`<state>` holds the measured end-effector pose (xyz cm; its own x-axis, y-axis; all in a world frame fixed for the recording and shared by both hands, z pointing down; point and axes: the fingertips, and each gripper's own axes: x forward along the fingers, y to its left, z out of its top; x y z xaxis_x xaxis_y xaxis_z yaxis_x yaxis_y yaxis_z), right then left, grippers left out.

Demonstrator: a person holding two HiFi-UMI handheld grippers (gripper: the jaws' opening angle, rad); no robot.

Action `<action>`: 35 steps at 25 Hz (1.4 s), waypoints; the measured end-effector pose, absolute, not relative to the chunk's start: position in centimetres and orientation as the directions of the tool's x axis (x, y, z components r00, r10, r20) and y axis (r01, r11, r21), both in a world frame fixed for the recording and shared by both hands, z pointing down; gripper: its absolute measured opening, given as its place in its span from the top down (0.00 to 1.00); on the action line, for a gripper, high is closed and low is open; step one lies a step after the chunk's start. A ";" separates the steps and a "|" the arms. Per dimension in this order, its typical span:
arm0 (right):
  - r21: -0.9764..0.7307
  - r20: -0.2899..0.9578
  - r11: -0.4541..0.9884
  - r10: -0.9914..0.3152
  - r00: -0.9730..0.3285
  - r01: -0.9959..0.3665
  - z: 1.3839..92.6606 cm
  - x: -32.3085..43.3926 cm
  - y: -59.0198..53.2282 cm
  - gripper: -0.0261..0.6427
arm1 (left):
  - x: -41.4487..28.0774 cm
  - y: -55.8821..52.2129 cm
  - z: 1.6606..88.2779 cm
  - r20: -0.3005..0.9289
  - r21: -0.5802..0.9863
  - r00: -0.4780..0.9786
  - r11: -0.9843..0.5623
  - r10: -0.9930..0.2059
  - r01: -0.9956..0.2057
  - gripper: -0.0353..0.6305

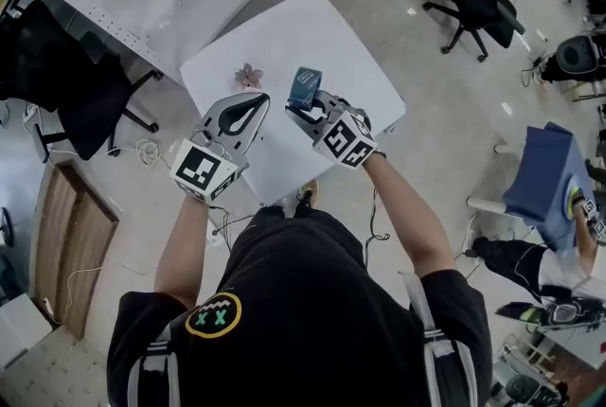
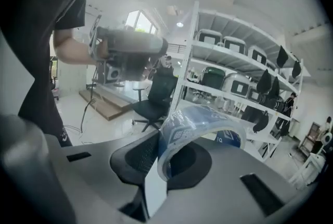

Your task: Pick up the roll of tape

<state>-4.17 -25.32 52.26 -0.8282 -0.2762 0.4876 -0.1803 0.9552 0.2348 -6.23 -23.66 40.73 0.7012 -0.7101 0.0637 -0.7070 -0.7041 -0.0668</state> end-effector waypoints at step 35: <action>0.236 0.091 0.869 -0.466 -0.880 -0.436 38.4 -0.6 -23.0 0.87 | -5.1 -23.1 39.4 0.041 -0.079 0.732 -0.732 -0.680 -0.676 0.92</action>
<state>-0.61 -23.01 38.40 -0.8801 -0.4659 0.0908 -0.4355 0.8687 0.2360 -5.14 -23.12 39.37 0.7317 -0.6804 0.0408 -0.6764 -0.7322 -0.0790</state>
